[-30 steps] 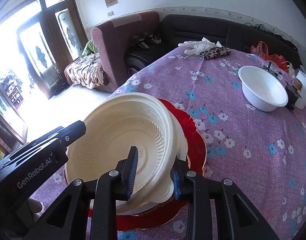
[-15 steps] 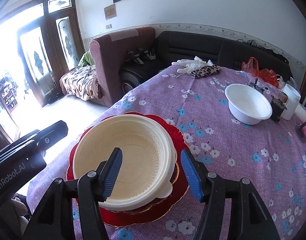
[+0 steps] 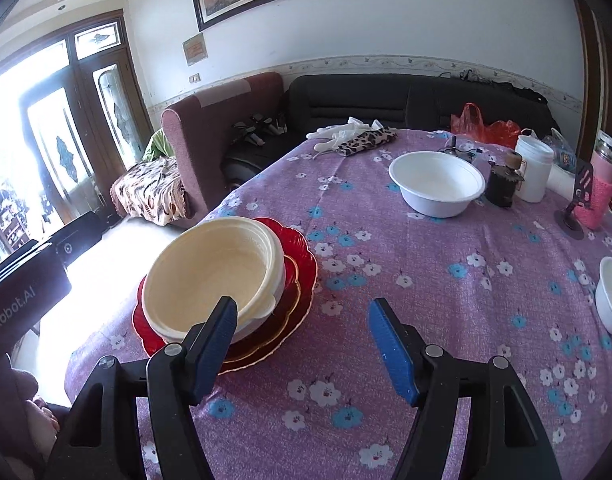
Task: Organize plates and bowls
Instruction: 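Withdraw the right gripper from the stack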
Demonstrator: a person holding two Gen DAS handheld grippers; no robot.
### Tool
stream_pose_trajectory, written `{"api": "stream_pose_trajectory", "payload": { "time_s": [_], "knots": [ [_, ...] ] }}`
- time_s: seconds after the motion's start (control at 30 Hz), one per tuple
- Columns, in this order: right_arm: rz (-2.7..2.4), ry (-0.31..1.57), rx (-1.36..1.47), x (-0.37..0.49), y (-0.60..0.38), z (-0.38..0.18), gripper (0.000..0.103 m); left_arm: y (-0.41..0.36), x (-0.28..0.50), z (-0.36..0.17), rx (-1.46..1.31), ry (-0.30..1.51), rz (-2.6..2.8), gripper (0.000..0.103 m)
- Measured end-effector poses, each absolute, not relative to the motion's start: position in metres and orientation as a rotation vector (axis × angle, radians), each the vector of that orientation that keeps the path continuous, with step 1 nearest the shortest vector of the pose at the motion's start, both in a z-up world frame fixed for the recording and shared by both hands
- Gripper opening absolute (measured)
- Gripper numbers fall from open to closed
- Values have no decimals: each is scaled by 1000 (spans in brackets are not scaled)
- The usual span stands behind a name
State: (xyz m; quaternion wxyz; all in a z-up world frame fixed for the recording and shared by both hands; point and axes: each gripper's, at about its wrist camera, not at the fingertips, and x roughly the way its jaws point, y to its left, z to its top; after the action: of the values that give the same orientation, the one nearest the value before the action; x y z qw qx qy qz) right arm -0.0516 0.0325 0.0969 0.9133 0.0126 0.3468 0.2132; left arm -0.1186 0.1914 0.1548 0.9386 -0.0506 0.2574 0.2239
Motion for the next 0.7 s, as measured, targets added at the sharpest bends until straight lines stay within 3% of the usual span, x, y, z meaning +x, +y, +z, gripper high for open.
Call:
{"api": "stream_pose_trajectory", "payload": {
  "time_s": [0.4,0.57,0.7],
  "knots": [
    [263,664,194,-79,-85,115,74,108,-119,150,56,555,368,91],
    [276,592,32,-114,-82,128,85,83,-112,146,102,568,330,91],
    [248,654,141,-98,-111,111,88,73,-109,143,120,579,310,91]
  ]
}}
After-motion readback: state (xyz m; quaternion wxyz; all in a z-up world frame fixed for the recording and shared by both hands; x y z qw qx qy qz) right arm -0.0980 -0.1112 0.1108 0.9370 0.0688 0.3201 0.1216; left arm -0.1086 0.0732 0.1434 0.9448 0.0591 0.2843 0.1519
